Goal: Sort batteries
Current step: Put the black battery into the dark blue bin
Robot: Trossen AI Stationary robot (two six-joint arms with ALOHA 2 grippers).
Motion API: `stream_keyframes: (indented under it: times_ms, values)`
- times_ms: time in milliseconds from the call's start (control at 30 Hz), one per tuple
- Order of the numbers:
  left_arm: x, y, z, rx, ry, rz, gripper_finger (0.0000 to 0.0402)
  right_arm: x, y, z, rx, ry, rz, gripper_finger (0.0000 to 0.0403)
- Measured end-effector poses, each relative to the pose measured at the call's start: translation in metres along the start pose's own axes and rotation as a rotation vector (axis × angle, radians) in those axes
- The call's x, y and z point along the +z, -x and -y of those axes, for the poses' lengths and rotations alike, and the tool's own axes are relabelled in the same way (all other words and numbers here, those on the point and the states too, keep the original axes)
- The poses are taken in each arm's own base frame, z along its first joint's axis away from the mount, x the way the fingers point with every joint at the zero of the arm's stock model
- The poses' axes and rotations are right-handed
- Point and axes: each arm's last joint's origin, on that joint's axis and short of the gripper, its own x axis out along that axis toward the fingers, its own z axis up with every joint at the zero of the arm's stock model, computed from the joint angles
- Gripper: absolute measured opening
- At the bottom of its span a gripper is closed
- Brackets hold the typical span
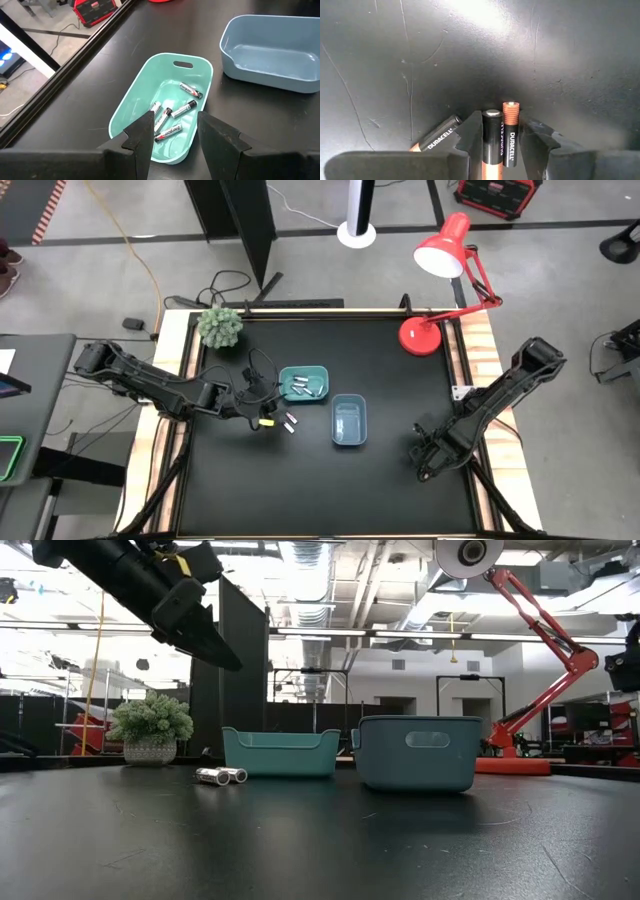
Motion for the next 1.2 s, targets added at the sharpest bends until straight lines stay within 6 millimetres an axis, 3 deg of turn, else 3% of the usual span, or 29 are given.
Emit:
stream_keyframes:
  times_ms: [100,433,667,900,1200]
  values:
    - [0.000,0.000,0.000,0.000,0.000,0.000,0.0144,0.001,0.003,0.000,-0.020,0.009,0.012,0.0140]
    - [0.000,0.000,0.000,0.000,0.000,0.000,0.0144,0.004,0.023,-0.001,-0.115,0.032,0.044,0.0240]
    - [0.000,0.000,0.000,-0.001,0.000,0.000,0.0144,0.002,0.027,-0.002,-0.116,0.044,0.043,0.0240]
    - [0.000,0.000,0.000,-0.009,0.000,-0.002,0.0144,-0.001,0.010,0.016,-0.209,0.004,0.015,0.0235]
    - [0.000,0.000,0.001,-0.016,0.004,-0.004,0.0144,0.001,0.005,0.021,-0.243,-0.002,-0.023,0.0234]
